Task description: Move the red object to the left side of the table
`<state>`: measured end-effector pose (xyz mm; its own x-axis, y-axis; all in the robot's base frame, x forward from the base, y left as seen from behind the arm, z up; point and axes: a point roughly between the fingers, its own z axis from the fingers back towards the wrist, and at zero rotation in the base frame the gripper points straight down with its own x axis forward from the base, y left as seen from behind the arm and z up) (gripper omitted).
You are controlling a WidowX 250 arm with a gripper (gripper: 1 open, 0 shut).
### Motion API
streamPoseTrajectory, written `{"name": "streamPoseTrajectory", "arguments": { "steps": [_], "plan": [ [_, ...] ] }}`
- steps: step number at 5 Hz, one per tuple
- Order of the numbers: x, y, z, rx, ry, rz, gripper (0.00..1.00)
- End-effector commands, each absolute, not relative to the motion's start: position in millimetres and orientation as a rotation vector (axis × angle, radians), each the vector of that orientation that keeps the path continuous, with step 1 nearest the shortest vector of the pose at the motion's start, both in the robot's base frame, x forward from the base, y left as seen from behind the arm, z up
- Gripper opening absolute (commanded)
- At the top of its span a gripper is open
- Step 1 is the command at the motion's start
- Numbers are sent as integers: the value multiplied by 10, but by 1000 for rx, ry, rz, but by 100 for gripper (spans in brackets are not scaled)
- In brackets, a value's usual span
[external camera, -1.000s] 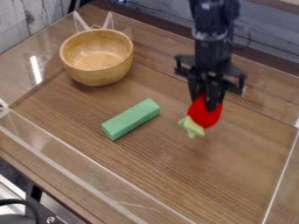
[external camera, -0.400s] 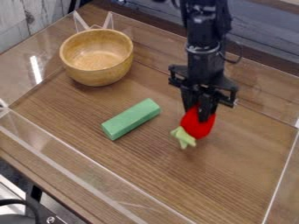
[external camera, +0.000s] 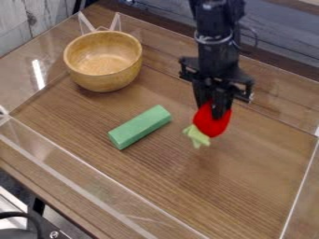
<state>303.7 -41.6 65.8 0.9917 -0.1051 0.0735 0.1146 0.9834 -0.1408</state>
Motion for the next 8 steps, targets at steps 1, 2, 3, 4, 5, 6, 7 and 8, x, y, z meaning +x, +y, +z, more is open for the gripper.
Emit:
{"name": "streamPoseTrajectory", "arguments": {
  "steps": [1, 2, 3, 4, 5, 6, 7, 8],
  "plan": [
    [3087, -467, 621, -139, -89, -140, 0],
    [3097, -461, 607, -140, -95, -139, 0],
    [3095, -436, 648, -144, -101, -137, 0],
    [3092, -411, 696, -149, -108, -135, 0],
    [3093, -389, 722, -152, -113, -132, 0],
    [3103, -383, 716, -153, -116, -131, 0],
    [3112, -376, 715, -155, -119, -130, 0],
    [3081, -329, 842, -166, -135, -131, 0]
  ]
}}
